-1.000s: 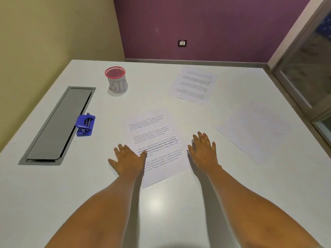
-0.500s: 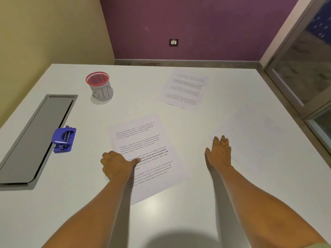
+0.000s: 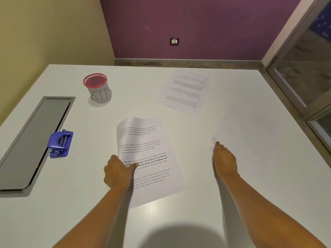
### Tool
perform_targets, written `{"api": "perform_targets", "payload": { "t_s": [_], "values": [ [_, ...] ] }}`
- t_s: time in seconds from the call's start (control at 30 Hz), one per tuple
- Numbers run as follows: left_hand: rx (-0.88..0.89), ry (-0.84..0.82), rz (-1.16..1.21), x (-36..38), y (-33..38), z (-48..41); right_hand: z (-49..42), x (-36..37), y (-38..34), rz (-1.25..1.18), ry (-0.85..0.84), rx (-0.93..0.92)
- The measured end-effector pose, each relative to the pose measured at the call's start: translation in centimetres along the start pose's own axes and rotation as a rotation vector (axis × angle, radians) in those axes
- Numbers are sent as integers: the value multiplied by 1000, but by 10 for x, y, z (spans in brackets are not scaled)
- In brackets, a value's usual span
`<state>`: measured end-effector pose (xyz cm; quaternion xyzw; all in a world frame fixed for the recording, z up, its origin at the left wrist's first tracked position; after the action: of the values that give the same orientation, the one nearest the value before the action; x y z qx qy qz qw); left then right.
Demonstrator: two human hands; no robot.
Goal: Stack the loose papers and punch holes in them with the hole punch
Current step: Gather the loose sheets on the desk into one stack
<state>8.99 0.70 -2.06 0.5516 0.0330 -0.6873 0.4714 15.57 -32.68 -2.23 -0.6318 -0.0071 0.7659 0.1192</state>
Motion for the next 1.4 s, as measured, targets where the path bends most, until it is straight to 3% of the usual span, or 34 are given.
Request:
{"api": "perform_targets", "payload": {
  "t_s": [0.23,0.53,0.67,0.9,1.1,1.27,1.4],
  "values": [
    [36,-50,17,1,-1,6,11,3,-10,-41,-100,-61],
    [143,-188,405,-13,-24,30,62,-8,-31,181,-128,-217],
    [167,-197,514,-28,-32,41,85,-27,-52,103,-84,-257],
    [176,-193,646,-50,-42,58,118,-83,-80,-164,95,-311],
    [194,-214,791,-60,-48,70,137,-126,-79,-793,192,-286],
    [205,-217,890,-67,-57,68,129,-118,-36,-1383,215,1],
    [216,-211,910,-74,-63,68,121,-95,3,-1403,256,279]
  ]
}}
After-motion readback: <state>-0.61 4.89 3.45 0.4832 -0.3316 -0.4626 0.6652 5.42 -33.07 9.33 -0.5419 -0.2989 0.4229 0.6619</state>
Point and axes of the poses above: each hand's wrist, its own z-axis away from the middle knuckle, its own x-axis out of the palm, y = z × x, the point moved 4 cm from there along -z, towards the middle knuckle, and after that the axes turned 7 degrees about -y, right-handed, at the moved point
